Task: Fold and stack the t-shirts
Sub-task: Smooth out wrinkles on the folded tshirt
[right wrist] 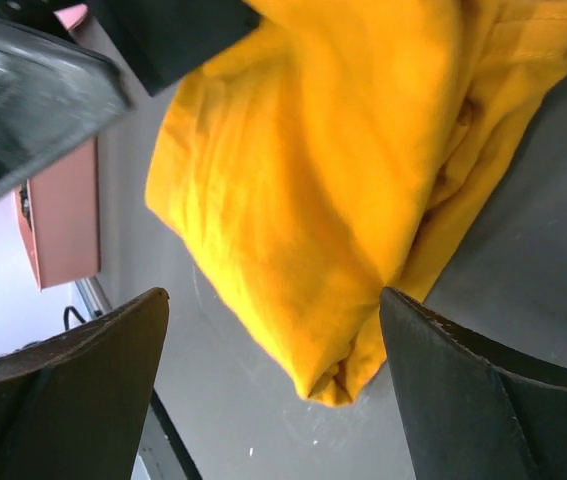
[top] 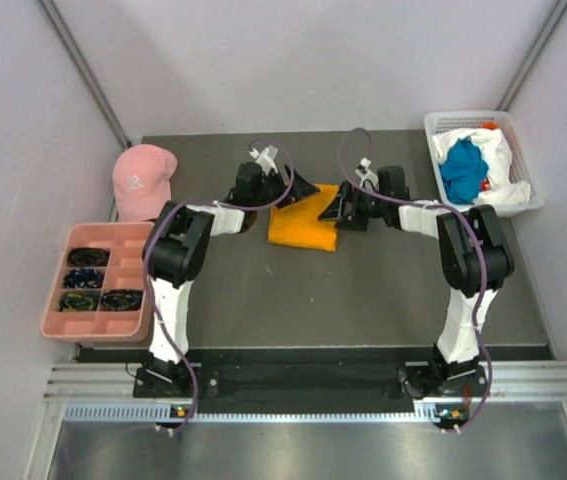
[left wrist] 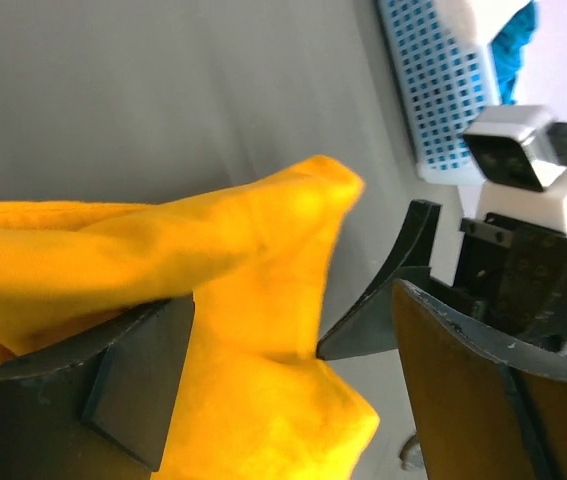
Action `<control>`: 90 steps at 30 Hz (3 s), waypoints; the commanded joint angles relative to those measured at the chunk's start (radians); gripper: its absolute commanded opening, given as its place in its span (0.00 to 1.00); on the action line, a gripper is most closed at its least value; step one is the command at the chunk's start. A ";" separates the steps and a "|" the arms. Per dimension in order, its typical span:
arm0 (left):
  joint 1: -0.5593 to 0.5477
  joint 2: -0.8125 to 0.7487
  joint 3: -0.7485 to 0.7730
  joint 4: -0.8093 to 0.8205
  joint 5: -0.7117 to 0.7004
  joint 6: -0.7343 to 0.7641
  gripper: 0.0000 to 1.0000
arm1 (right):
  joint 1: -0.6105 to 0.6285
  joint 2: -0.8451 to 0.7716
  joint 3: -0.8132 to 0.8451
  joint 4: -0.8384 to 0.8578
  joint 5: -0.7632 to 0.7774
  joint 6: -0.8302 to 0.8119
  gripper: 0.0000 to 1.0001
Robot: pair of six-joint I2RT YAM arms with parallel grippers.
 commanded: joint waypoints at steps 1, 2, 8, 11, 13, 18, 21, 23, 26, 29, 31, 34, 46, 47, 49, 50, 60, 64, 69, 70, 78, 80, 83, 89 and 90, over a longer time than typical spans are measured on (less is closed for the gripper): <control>0.006 -0.188 -0.023 0.049 -0.031 0.017 0.86 | 0.000 -0.139 0.008 -0.055 0.021 -0.053 0.86; 0.006 -0.211 -0.031 0.041 -0.038 0.032 0.87 | 0.000 -0.152 0.012 -0.072 0.024 -0.059 0.86; 0.005 -0.393 -0.135 -0.051 -0.125 0.126 0.90 | 0.000 -0.234 0.074 -0.173 0.062 -0.086 0.87; 0.000 -0.418 -0.226 -0.057 -0.153 0.141 0.90 | 0.000 -0.239 0.104 -0.189 0.070 -0.087 0.87; -0.012 -0.427 -0.307 -0.049 -0.180 0.144 0.90 | 0.000 -0.231 0.129 -0.198 0.079 -0.086 0.87; -0.096 -0.435 -0.447 -0.054 -0.324 0.190 0.90 | 0.000 -0.196 0.199 -0.227 0.093 -0.090 0.87; -0.161 -0.414 -0.445 -0.100 -0.465 0.244 0.90 | 0.002 -0.164 0.254 -0.267 0.122 -0.103 0.87; -0.181 -0.391 -0.435 -0.117 -0.513 0.264 0.90 | 0.000 -0.141 0.281 -0.279 0.125 -0.108 0.88; -0.196 -0.352 -0.389 -0.135 -0.552 0.272 0.90 | 0.003 -0.080 0.337 -0.291 0.102 -0.117 0.88; -0.196 -0.323 -0.344 -0.153 -0.550 0.284 0.90 | 0.011 -0.026 0.393 -0.301 0.078 -0.123 0.88; -0.196 -0.311 -0.321 -0.169 -0.556 0.292 0.90 | 0.017 0.003 0.405 -0.298 0.067 -0.120 0.88; -0.196 -0.315 -0.327 -0.181 -0.567 0.304 0.89 | 0.030 0.022 0.414 -0.288 0.055 -0.113 0.88; -0.199 -0.363 -0.375 -0.201 -0.584 0.301 0.89 | 0.082 0.095 0.471 -0.275 0.038 -0.102 0.89; -0.199 -0.364 -0.381 -0.204 -0.582 0.301 0.89 | 0.082 0.106 0.473 -0.262 0.029 -0.084 0.89; -0.199 -0.371 -0.389 -0.207 -0.585 0.301 0.89 | 0.083 0.137 0.474 -0.222 0.022 -0.065 0.89; -0.201 -0.375 -0.393 -0.209 -0.587 0.301 0.90 | 0.082 0.147 0.479 -0.213 0.015 -0.047 0.89; -0.201 -0.409 -0.404 -0.267 -0.591 0.307 0.92 | 0.085 0.289 0.577 -0.195 0.036 -0.042 0.90; -0.201 -0.410 -0.413 -0.266 -0.591 0.304 0.92 | 0.083 0.325 0.624 -0.195 0.047 -0.051 0.90; -0.201 -0.392 -0.422 -0.256 -0.584 0.301 0.92 | 0.082 0.350 0.638 -0.167 0.052 -0.036 0.90; -0.201 -0.389 -0.425 -0.255 -0.585 0.299 0.92 | 0.080 0.351 0.635 -0.163 0.055 -0.033 0.90; -0.202 -0.375 -0.442 -0.244 -0.578 0.292 0.92 | 0.079 0.388 0.626 -0.129 0.088 -0.027 0.91; -0.202 -0.375 -0.442 -0.243 -0.576 0.290 0.92 | 0.074 0.402 0.640 -0.129 0.091 -0.018 0.91; -0.202 -0.374 -0.441 -0.244 -0.576 0.290 0.92 | 0.065 0.419 0.647 -0.097 0.107 -0.004 0.91; -0.204 -0.368 -0.441 -0.244 -0.573 0.292 0.92 | 0.050 0.453 0.654 -0.081 0.133 0.027 0.91; -0.205 -0.368 -0.442 -0.246 -0.573 0.292 0.92 | 0.046 0.456 0.654 -0.083 0.131 0.032 0.91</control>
